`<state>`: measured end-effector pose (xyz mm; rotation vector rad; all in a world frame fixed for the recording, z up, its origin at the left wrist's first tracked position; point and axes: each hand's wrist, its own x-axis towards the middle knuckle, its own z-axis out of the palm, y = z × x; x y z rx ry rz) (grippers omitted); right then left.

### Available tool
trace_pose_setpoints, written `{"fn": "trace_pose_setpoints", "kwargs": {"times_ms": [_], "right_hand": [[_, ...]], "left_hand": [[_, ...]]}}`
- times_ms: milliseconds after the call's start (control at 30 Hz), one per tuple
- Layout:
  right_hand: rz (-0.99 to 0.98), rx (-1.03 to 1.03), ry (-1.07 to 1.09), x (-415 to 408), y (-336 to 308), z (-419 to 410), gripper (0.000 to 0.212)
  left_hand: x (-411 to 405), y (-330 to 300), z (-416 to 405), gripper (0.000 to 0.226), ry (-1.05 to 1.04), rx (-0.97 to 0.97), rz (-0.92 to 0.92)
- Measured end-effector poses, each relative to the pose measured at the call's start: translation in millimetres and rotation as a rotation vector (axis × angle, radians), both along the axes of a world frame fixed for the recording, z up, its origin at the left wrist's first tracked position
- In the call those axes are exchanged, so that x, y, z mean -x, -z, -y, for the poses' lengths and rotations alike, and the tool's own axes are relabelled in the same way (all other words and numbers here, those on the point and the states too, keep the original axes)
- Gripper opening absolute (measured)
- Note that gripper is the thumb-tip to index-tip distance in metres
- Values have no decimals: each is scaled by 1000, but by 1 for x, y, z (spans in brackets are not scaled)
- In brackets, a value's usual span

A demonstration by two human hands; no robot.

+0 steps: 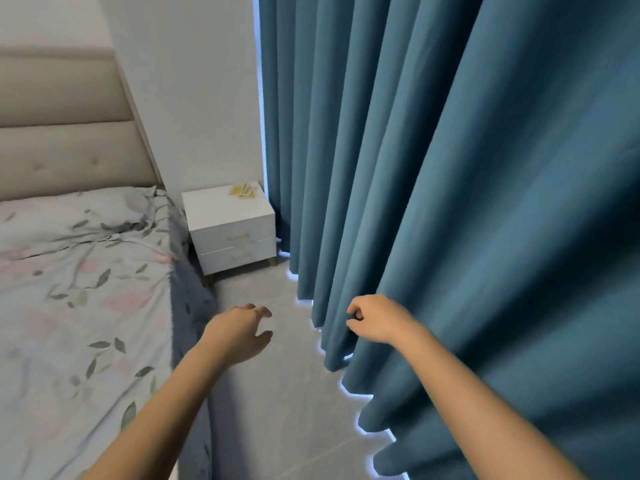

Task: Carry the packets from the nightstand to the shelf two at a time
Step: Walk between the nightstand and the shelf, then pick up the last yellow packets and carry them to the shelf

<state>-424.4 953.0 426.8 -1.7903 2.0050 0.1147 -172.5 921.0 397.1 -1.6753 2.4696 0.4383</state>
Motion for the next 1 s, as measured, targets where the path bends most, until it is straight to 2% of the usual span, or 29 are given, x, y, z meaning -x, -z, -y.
{"fn": "trace_pose_setpoints", "kwargs": {"times_ms": [200, 467, 767, 1000], "right_hand": [[30, 11, -79, -35, 7, 118, 36], [11, -19, -181, -71, 20, 275, 37], [-42, -31, -352, -115, 26, 503, 31], [-39, -67, -432, -154, 34, 654, 36]], "left_hand": [[-45, -3, 96, 48, -91, -3, 20], [-86, 24, 205, 45, -206, -53, -3], [-132, 21, 397, 45, -407, -47, -17], [-160, 26, 523, 48, -518, -65, -31]]}}
